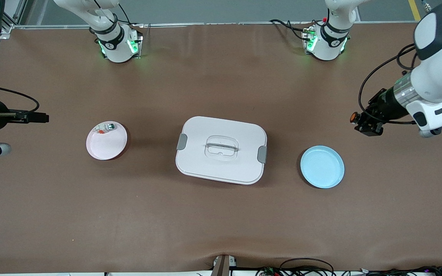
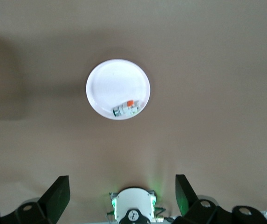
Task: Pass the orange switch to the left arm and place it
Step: 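Carry the switch with the left gripper over the light-blue plate, then lower the switch onto the light-blue plate and open the left gripper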
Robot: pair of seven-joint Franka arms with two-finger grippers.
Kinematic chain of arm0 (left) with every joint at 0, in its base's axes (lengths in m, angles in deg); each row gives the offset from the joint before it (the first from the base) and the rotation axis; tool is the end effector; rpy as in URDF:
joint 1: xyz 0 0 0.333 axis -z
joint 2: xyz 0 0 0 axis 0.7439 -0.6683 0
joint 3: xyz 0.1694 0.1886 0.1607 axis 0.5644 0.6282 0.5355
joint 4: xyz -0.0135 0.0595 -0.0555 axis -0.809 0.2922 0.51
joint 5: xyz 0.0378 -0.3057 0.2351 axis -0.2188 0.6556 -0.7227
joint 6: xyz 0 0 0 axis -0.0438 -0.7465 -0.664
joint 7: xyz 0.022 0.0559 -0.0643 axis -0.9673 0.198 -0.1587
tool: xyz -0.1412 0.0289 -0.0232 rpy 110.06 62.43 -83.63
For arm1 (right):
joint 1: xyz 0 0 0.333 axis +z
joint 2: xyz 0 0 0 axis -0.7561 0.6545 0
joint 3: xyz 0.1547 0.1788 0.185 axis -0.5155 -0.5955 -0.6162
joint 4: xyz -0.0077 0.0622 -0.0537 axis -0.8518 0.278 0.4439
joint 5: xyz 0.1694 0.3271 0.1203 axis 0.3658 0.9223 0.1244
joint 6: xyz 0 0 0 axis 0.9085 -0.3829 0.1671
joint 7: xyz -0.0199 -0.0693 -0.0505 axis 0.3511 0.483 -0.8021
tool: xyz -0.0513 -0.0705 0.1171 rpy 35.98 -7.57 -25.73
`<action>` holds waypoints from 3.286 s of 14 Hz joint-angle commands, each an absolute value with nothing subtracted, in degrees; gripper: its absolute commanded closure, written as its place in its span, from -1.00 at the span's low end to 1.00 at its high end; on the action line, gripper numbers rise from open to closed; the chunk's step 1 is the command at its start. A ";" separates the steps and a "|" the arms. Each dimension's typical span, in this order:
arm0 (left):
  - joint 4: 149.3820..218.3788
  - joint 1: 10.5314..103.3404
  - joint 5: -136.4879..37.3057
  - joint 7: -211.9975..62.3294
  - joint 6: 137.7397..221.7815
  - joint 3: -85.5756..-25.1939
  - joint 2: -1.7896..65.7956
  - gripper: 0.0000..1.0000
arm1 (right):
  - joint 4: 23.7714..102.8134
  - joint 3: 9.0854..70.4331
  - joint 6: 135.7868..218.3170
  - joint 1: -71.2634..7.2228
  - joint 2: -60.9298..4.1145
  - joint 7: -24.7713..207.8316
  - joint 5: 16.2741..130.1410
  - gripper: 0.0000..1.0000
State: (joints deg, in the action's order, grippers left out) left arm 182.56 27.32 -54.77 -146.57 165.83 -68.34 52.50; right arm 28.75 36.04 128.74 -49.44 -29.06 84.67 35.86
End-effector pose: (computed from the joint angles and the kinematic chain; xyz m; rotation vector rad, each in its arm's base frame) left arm 0.5720 -0.1058 0.4790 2.5233 1.7240 -0.1118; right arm 0.5990 -0.0191 0.5116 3.0736 -0.1061 -0.5441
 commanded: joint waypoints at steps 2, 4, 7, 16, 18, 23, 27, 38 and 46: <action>190.76 27.23 -58.58 -153.36 175.42 -69.05 53.41 1.00 | 28.17 35.63 129.11 -49.65 -30.94 80.27 35.48 -1.00; 194.63 27.32 -60.24 -157.05 180.88 -69.14 53.32 1.00 | 27.64 35.54 129.98 -49.30 -31.65 79.99 35.40 -1.00; 195.61 27.32 -64.28 -161.45 183.88 -69.14 49.64 1.00 | 27.55 35.36 130.95 -49.65 -32.01 80.52 35.92 -1.00; 195.70 28.29 -73.96 -172.53 190.21 -69.14 39.44 1.00 | 27.73 34.93 132.45 -49.47 -35.08 88.07 36.54 -1.00; 195.70 28.29 -74.84 -173.76 191.62 -69.05 37.77 1.00 | 27.73 34.93 132.53 -49.47 -35.17 87.91 36.45 -1.00; 195.53 28.37 -76.95 -176.13 194.52 -69.05 34.60 1.00 | 30.36 35.28 134.46 -50.26 -38.77 87.47 36.62 -1.00; 195.26 28.55 -79.50 -177.37 195.31 -69.05 32.58 1.00 | 33.78 35.54 136.75 -50.70 -41.32 87.38 36.54 -1.00; 194.12 28.55 -80.55 -177.28 199.35 -68.61 26.08 1.00 | 44.78 35.45 143.96 -51.23 -48.80 84.65 36.63 -1.00; 193.59 28.37 -83.45 -177.37 201.64 -68.44 22.47 1.00 | 45.48 37.21 143.52 -51.49 -49.76 84.56 42.07 -1.00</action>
State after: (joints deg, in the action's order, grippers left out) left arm 194.79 28.41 -81.23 -176.15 200.88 -68.35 24.17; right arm 43.28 37.42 143.23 -50.81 -47.35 85.28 40.86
